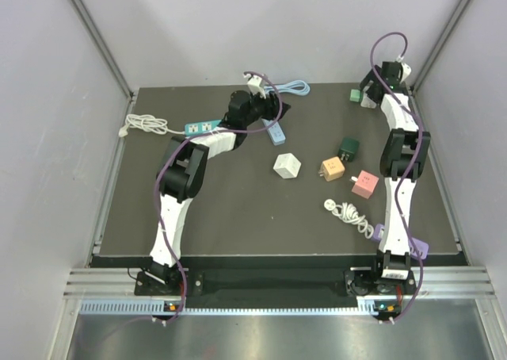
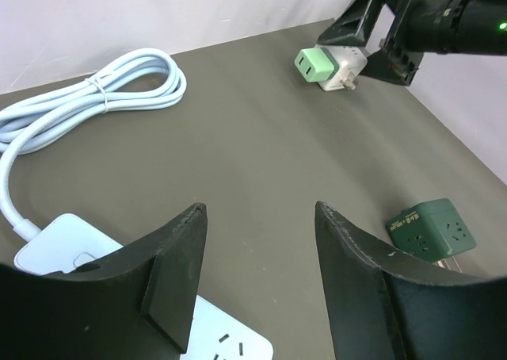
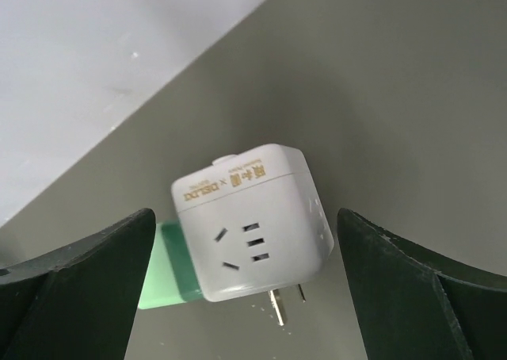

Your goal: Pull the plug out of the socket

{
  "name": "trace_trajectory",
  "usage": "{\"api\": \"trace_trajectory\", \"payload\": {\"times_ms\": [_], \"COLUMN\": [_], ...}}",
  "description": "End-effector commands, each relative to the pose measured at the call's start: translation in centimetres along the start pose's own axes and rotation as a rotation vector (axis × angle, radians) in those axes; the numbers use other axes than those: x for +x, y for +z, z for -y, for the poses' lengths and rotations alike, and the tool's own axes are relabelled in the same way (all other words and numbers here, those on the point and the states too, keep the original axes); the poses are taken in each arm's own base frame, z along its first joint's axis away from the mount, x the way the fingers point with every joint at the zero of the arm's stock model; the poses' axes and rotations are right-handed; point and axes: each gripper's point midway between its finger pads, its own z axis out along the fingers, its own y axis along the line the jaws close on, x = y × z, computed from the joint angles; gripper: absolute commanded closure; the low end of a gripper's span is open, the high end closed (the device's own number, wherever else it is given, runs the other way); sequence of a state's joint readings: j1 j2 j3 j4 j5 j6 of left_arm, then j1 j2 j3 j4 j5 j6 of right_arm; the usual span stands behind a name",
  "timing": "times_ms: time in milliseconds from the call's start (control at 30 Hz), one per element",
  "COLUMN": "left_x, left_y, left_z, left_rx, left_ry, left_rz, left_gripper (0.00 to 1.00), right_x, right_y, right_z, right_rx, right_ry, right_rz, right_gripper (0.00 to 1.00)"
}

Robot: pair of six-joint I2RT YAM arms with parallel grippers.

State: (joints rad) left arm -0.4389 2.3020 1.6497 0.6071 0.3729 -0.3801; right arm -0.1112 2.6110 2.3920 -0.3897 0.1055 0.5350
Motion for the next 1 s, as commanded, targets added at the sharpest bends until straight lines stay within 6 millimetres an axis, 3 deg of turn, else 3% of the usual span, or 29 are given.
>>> {"api": "trace_trajectory", "payload": {"times_ms": [0, 167, 300, 467, 500, 567, 633, 667, 700, 733, 767, 800, 867, 967], "left_x": [-3.4, -3.4, -3.5, -2.4, -2.8, -2.4, -2.0, -2.1, -2.1, -1.8, -2.0, -1.9, -1.7, -1.2], "left_y": [0.4, 0.5, 0.7, 1.2, 1.4, 1.7, 1.8, 1.9, 1.9, 2.0, 2.1, 2.2, 2.6, 3.1], "left_z": [1.1, 0.9, 1.0, 1.0, 1.2, 1.1, 0.9, 1.1, 1.1, 1.1, 1.2, 1.3, 1.4, 1.5], "left_rx": [0.055, 0.054, 0.063, 0.084, 0.094, 0.101, 0.102, 0.108, 0.11, 0.113, 0.122, 0.126, 0.147, 0.162], "left_ry": [0.035, 0.029, 0.025, 0.011, 0.014, 0.008, 0.002, 0.001, 0.0, -0.006, -0.005, -0.011, -0.029, -0.066], "left_rz": [0.092, 0.092, 0.09, 0.044, 0.045, 0.028, 0.015, 0.014, 0.011, 0.005, 0.006, 0.001, -0.007, -0.018], "left_gripper": [0.39, 0.39, 0.4, 0.37, 0.36, 0.35, 0.35, 0.35, 0.34, 0.34, 0.34, 0.33, 0.32, 0.26], "right_x": [-0.2, -0.1, 0.0, 0.2, 1.3, 1.4, 4.0, 2.8, 5.7, 6.2, 4.7, 6.8, 7.1, 10.2], "right_y": [0.3, 0.5, 0.4, -0.6, -0.5, -1.8, -2.2, -3.9, -4.1, -4.9, -7.0, -7.6, -9.4, -11.4], "right_z": [-0.7, -0.5, -0.6, -2.0, -2.0, -3.3, -3.2, -4.0, -3.8, -4.3, -5.7, -5.8, -6.8, -8.3], "right_rx": [-0.017, -0.009, -0.013, -0.06, -0.066, -0.095, -0.111, -0.134, -0.188, -0.226, -0.288, -0.322, -0.354, -0.435], "right_ry": [0.0, 0.013, 0.014, 0.026, 0.027, 0.024, 0.036, 0.069, 0.082, 0.095, 0.116, 0.106, 0.057, 0.0], "right_rz": [0.008, 0.007, 0.001, -0.019, -0.04, -0.034, -0.078, -0.053, -0.094, -0.088, -0.043, -0.055, -0.048, -0.078], "right_gripper": [0.05, 0.14, 0.41, 0.65, 0.71, 0.79, 0.9, 0.91, 0.93, 0.93, 0.94, 0.97, 0.99, 1.0]}}
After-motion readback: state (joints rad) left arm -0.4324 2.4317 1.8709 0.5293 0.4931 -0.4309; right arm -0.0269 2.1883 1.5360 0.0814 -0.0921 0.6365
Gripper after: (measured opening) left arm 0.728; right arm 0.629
